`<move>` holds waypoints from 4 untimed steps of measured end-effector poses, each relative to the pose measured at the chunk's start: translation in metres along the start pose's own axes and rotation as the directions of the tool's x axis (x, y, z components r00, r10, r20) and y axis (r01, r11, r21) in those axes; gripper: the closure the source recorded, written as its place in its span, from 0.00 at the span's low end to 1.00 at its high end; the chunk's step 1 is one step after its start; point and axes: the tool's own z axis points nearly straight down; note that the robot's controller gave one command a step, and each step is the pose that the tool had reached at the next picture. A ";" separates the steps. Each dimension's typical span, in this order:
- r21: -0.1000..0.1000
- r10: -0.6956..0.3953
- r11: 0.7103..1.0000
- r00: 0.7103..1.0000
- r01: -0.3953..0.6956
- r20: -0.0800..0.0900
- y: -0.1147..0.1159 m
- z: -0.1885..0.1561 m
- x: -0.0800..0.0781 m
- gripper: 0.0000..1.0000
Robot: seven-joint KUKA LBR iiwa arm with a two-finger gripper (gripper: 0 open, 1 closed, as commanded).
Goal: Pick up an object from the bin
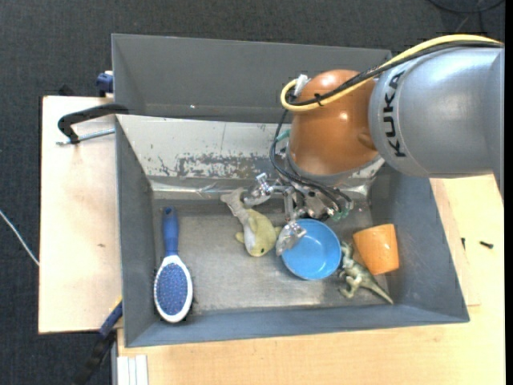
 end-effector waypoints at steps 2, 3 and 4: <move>0.003 -0.320 0.948 0.947 0.320 0.022 -0.009 0.035 -0.029 1.00; 0.001 -0.339 0.941 0.941 0.339 0.007 -0.002 -0.119 -0.031 1.00; -0.009 -0.487 0.873 0.873 0.487 -0.002 0.016 -0.111 -0.019 1.00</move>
Offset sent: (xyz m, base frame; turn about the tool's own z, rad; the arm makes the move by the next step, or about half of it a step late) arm 0.0227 0.0001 -0.0445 -0.3284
